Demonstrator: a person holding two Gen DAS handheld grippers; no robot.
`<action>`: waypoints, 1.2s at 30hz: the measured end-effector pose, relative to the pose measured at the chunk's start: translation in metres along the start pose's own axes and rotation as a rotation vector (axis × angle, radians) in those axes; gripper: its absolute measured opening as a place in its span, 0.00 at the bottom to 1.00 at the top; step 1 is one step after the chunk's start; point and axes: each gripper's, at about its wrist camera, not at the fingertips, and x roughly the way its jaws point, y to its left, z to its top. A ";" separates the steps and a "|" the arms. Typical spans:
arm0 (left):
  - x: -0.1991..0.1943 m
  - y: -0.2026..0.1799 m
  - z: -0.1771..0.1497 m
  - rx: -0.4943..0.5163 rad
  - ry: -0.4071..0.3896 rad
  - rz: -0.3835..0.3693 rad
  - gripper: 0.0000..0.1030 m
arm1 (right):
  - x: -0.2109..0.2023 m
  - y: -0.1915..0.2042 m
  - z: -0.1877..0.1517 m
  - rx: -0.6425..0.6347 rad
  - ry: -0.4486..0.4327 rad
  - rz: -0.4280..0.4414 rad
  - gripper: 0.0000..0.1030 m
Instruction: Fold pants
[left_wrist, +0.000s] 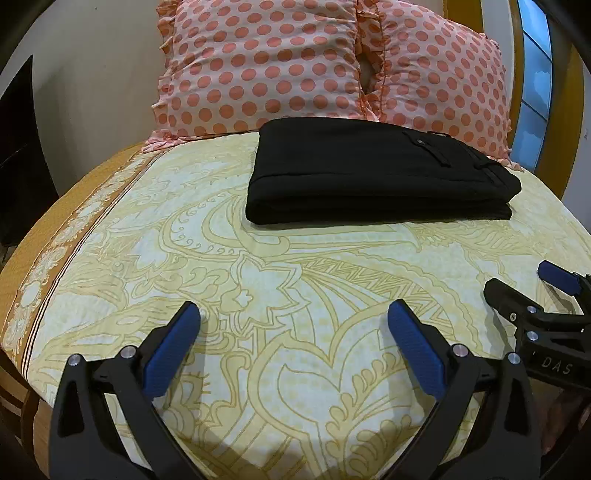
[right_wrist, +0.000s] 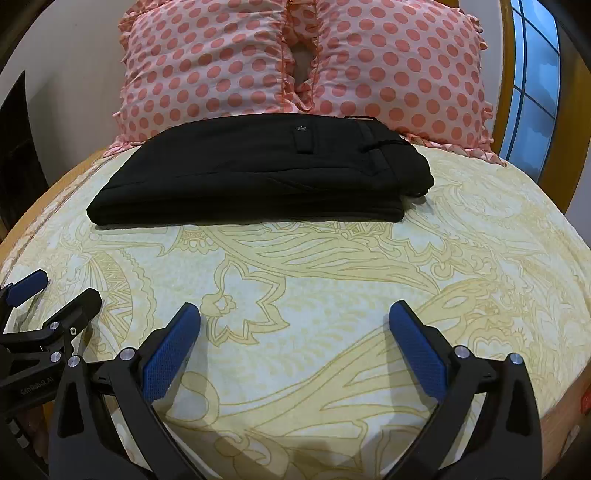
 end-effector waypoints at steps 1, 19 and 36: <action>0.000 0.000 0.000 0.003 0.002 -0.004 0.98 | 0.000 0.000 0.000 0.000 -0.002 0.000 0.99; 0.001 -0.002 -0.001 0.009 0.002 -0.014 0.98 | 0.000 0.000 -0.001 0.002 -0.009 -0.003 0.99; 0.000 -0.005 0.000 0.010 -0.004 -0.016 0.98 | 0.000 0.000 -0.001 0.003 -0.011 -0.003 0.99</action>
